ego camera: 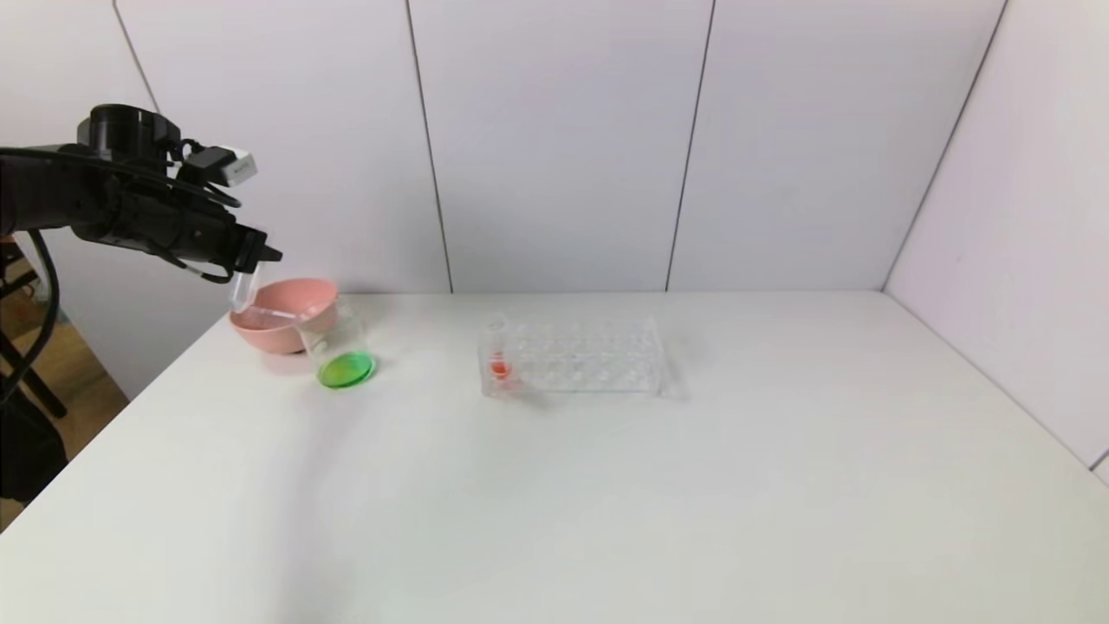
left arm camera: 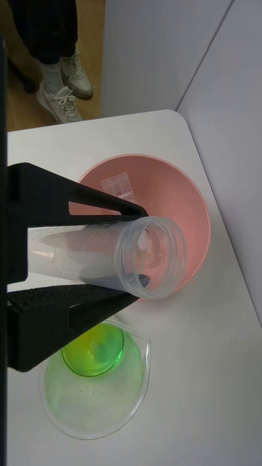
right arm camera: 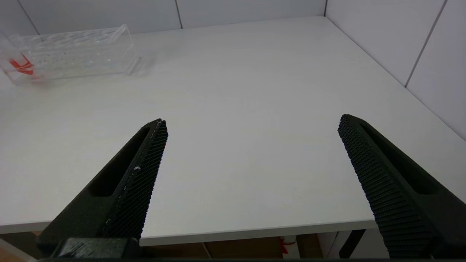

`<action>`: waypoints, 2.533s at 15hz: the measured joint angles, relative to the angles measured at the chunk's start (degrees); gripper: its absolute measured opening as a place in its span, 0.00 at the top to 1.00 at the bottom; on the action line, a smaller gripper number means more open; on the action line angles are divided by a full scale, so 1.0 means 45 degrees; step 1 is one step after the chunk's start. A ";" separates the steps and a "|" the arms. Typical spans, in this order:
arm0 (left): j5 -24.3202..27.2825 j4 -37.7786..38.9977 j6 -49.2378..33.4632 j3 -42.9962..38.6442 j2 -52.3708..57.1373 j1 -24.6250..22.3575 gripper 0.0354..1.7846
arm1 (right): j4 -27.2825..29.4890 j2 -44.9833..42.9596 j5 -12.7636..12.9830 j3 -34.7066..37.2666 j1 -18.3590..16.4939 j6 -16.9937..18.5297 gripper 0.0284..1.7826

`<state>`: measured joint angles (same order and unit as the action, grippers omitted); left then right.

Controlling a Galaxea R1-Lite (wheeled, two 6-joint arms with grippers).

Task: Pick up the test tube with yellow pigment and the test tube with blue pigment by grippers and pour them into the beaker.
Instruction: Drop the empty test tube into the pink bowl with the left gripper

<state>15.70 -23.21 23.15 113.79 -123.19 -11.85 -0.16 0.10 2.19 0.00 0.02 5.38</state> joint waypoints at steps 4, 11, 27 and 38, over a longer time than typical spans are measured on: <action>0.0033 0.0057 -0.0257 0.0024 -0.0458 -0.0200 0.76 | 0.0000 0.0000 0.0000 0.0000 -0.0005 -0.0003 0.04; 0.0238 0.0363 -0.1273 0.0079 -0.0962 -0.0200 0.76 | 0.0000 0.0000 0.0000 0.0000 -0.0005 0.0000 0.04; 0.0222 0.4424 -0.2598 0.0182 -0.1780 -0.0176 0.76 | 0.0000 0.0000 0.0000 0.0000 -0.0005 0.0000 0.04; 0.0222 0.5513 -0.3473 0.0163 -0.2487 -0.0043 0.76 | 0.0000 0.0000 0.0000 0.0000 0.0000 -0.0008 0.04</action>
<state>16.70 1.60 7.52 114.52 -134.38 -12.04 -0.16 0.10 2.19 0.00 0.02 5.34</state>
